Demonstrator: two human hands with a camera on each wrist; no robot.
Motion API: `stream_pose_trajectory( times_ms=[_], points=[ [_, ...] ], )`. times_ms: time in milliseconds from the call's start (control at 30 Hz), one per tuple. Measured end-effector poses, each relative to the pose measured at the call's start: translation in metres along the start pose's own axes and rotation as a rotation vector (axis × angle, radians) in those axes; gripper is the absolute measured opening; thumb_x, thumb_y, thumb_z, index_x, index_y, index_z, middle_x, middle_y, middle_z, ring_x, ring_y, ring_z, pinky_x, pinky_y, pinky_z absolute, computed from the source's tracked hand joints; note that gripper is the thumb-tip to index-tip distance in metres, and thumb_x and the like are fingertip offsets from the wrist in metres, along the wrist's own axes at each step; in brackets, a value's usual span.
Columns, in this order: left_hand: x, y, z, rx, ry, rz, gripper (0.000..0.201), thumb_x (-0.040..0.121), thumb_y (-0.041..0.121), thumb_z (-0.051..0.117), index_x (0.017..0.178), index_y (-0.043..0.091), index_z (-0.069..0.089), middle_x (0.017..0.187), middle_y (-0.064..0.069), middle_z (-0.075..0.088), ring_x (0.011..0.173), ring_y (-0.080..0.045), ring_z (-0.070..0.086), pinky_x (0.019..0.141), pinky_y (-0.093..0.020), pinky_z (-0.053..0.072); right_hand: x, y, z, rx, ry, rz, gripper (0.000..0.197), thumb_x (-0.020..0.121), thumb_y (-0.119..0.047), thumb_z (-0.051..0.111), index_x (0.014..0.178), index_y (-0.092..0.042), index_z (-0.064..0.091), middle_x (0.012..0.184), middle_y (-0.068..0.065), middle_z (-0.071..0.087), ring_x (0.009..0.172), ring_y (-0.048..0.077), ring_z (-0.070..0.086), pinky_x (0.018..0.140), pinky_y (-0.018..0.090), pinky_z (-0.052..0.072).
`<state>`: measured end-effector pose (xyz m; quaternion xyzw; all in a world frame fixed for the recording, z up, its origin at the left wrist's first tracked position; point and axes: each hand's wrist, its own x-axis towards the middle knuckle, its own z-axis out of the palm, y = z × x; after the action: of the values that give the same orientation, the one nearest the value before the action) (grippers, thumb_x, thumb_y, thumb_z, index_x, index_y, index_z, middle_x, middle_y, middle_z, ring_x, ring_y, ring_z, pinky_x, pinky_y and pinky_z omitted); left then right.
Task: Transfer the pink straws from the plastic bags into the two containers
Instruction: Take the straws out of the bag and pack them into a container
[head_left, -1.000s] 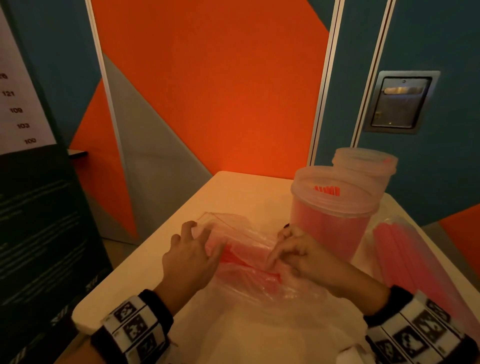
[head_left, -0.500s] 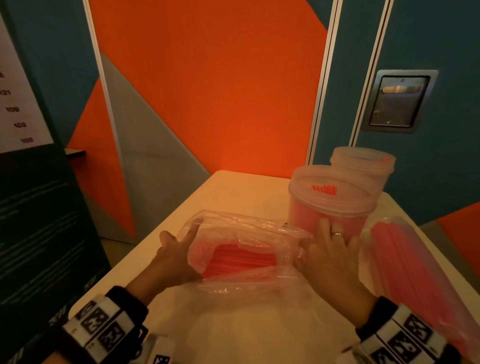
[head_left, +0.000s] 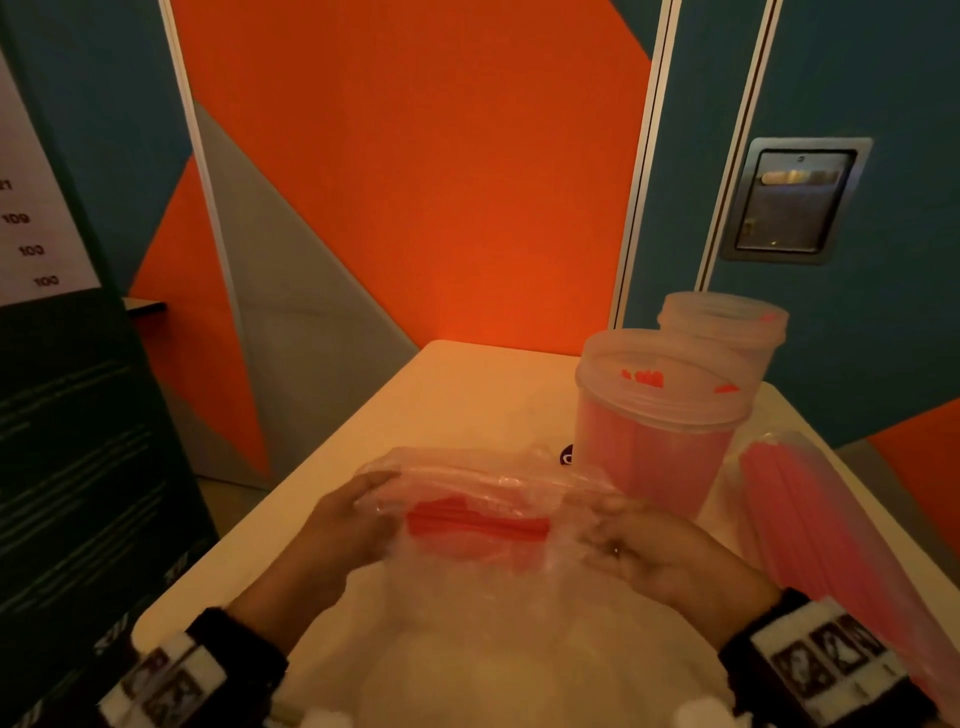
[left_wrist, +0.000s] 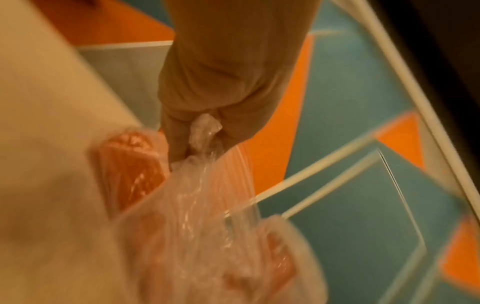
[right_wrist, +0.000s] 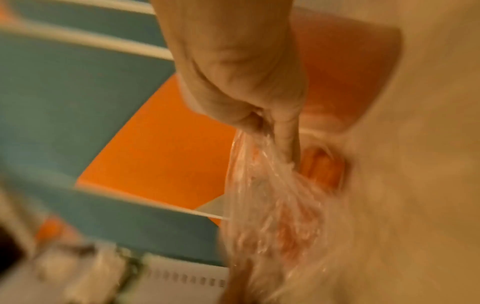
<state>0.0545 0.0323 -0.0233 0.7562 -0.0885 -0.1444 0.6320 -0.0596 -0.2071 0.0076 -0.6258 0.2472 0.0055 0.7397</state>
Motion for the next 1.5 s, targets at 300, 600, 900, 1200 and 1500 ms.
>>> stream_pose_trajectory(
  times_ms=[300,600,900,1200,1500],
  points=[
    [0.011,0.013,-0.033,-0.809,-0.052,-0.515,0.035,0.074,-0.010,0.030,0.101,-0.004,0.052,0.087,-0.014,0.047,0.078,-0.020,0.045,0.052,-0.046,0.055,0.008,0.005,0.002,0.760,-0.029,0.018,0.035,0.066,0.021,0.025,0.069,-0.007,0.046,0.043,0.004,0.056,0.034,0.014,0.057,0.034,0.021,0.047],
    [0.009,0.011,-0.025,-0.888,-0.135,-0.570,0.049,0.085,0.020,0.036,0.126,-0.002,0.051,0.126,-0.026,0.056,0.118,-0.039,0.051,0.088,-0.058,0.046,0.009,0.013,0.001,0.781,-0.214,0.069,0.045,0.078,-0.020,0.042,0.083,0.016,0.068,0.091,0.033,0.065,0.077,0.046,0.066,0.059,0.064,0.051],
    [0.006,0.012,-0.001,-0.682,-0.293,-0.289,0.054,0.071,0.016,0.075,0.122,0.004,0.060,0.116,-0.022,0.063,0.095,-0.038,0.066,0.073,-0.048,0.058,0.018,0.007,-0.012,-0.082,-0.115,-0.113,0.045,0.061,-0.004,0.079,0.083,-0.019,0.043,0.073,0.000,0.052,0.061,0.011,0.053,0.047,0.023,0.042],
    [0.020,0.000,0.015,0.007,0.273,-0.112,0.061,0.082,0.012,0.066,0.125,0.022,0.024,0.118,-0.011,0.042,0.090,-0.029,0.054,0.077,-0.046,0.054,0.022,0.010,-0.008,-0.286,0.231,-0.123,0.006,0.092,-0.026,0.058,0.094,-0.021,0.058,0.072,0.000,0.056,0.058,0.009,0.047,0.041,0.017,0.022],
    [0.003,-0.010,0.026,1.203,0.298,1.041,0.032,0.055,0.012,0.086,0.065,0.027,0.059,0.129,-0.011,0.054,0.122,-0.034,0.041,0.095,-0.050,0.031,0.009,0.007,-0.003,-0.461,0.237,-0.171,0.049,0.083,-0.032,0.061,0.126,-0.018,0.043,0.127,0.003,0.050,0.108,0.023,0.052,0.080,0.031,0.047]
  ],
)
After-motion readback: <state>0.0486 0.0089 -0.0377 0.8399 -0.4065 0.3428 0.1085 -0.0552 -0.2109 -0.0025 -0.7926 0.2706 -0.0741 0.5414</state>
